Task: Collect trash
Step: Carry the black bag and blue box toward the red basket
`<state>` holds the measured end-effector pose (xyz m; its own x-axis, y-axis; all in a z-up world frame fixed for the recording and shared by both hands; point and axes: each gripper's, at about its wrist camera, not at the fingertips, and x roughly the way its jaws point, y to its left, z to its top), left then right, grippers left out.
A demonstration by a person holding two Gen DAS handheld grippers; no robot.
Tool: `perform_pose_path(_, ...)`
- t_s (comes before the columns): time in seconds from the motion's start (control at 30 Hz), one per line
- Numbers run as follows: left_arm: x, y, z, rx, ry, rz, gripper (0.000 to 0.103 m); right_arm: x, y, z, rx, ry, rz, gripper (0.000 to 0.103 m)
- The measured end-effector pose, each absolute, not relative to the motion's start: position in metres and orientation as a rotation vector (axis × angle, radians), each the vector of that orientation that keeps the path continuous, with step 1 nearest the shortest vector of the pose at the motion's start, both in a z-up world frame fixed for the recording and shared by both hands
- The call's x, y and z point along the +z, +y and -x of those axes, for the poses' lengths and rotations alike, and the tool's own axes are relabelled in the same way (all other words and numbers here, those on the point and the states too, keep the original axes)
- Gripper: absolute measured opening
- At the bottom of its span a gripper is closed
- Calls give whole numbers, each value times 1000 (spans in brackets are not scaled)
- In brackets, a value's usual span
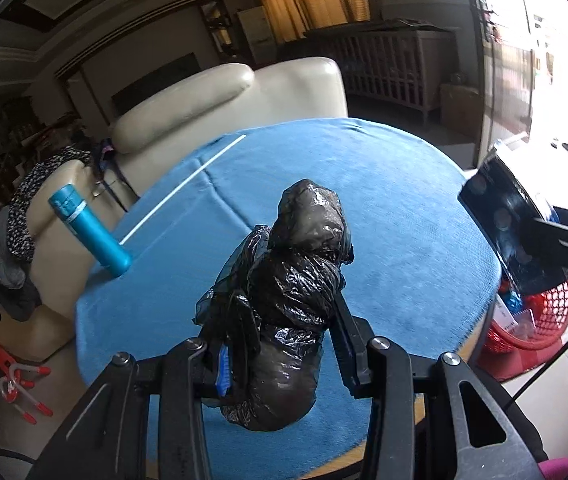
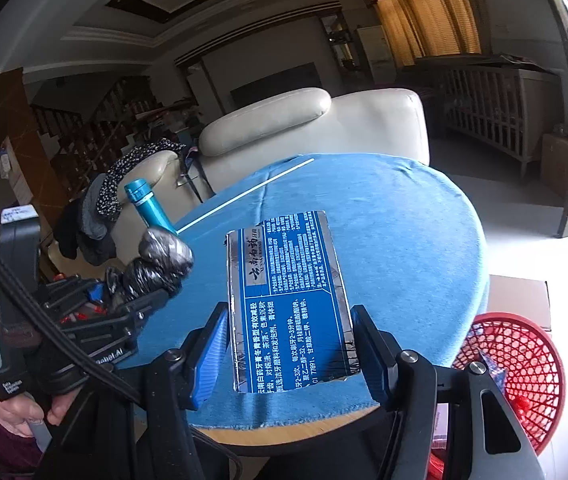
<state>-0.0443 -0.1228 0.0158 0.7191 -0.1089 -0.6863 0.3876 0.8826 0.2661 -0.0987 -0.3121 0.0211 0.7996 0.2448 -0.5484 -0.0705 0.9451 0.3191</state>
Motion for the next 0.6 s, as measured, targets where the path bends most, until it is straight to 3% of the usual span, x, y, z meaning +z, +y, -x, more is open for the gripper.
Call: perform_pose_path(0.6, 2, -175, 58, -378, 747, -505, 44, -2, -373, 122, 77, 642, -392, 63)
